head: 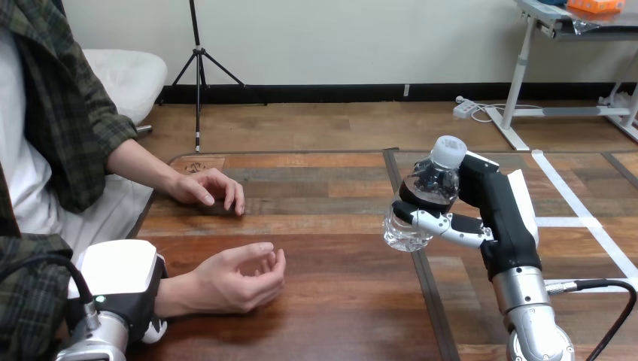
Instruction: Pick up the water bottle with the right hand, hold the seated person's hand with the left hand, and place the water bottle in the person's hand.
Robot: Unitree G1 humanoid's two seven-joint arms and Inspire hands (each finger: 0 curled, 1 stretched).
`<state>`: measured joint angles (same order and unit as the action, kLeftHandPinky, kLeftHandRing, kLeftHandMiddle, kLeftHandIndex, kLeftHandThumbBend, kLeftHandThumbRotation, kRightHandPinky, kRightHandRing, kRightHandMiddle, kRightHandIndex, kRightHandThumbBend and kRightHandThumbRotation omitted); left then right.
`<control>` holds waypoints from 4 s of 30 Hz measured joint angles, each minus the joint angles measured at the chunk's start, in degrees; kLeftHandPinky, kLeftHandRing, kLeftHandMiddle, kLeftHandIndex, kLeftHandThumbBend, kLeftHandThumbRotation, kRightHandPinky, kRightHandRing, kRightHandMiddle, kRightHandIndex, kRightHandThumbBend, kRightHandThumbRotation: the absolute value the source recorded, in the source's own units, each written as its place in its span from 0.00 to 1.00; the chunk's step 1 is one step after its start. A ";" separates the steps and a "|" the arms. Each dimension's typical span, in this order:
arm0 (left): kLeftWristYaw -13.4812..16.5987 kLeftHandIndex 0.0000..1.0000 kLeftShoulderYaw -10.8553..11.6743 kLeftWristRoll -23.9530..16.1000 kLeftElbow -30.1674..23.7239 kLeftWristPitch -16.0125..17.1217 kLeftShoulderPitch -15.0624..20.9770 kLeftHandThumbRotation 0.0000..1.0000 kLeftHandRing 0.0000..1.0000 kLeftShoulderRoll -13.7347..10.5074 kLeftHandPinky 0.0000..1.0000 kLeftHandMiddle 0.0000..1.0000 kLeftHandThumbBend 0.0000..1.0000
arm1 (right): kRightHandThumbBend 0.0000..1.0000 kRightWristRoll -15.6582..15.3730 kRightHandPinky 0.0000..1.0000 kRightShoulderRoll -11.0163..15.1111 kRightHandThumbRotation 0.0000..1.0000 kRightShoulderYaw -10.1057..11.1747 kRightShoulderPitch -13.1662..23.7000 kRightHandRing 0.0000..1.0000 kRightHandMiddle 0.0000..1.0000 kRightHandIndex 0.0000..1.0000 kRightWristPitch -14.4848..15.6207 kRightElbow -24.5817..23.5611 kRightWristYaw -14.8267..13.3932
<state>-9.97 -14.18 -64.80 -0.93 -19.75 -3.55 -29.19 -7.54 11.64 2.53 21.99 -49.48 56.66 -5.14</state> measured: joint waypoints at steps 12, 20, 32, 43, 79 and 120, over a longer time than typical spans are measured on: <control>3.47 0.57 0.67 3.68 0.88 1.54 -0.42 0.00 0.55 -0.02 0.54 0.58 0.78 | 0.72 0.02 0.40 0.00 0.00 0.01 0.00 0.45 0.51 0.53 0.00 0.00 0.02; 7.11 0.55 1.18 5.78 1.76 3.91 -1.01 0.00 0.53 -0.25 0.52 0.55 0.79 | 0.72 -0.06 0.40 0.00 0.00 0.01 0.00 0.45 0.51 0.53 0.01 0.00 0.02; 11.86 0.54 1.53 8.20 3.33 7.03 -1.60 0.00 0.50 -0.66 0.50 0.53 0.81 | 0.72 -0.01 0.40 -0.02 0.00 0.01 0.00 0.45 0.50 0.53 0.10 0.00 0.02; 13.78 0.55 1.68 10.26 4.00 8.63 -1.78 0.00 0.52 -1.16 0.51 0.55 0.82 | 0.73 -0.03 0.40 -0.02 0.00 0.02 0.00 0.44 0.50 0.53 0.13 0.00 0.02; 16.82 0.51 1.33 10.87 5.13 8.99 -2.09 0.00 0.49 -1.09 0.48 0.51 0.79 | 0.73 -0.15 0.39 0.00 0.00 0.03 0.00 0.44 0.51 0.53 0.17 0.00 0.12; 18.96 0.50 0.97 10.60 6.41 9.48 -1.94 0.00 0.46 -0.86 0.46 0.49 0.77 | 0.73 -0.16 0.39 0.00 0.00 0.05 0.00 0.44 0.51 0.53 0.17 0.01 0.18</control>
<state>8.99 -13.21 -54.20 5.48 -10.27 -5.48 -30.04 -7.70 11.64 2.58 21.99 -49.31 56.66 -4.96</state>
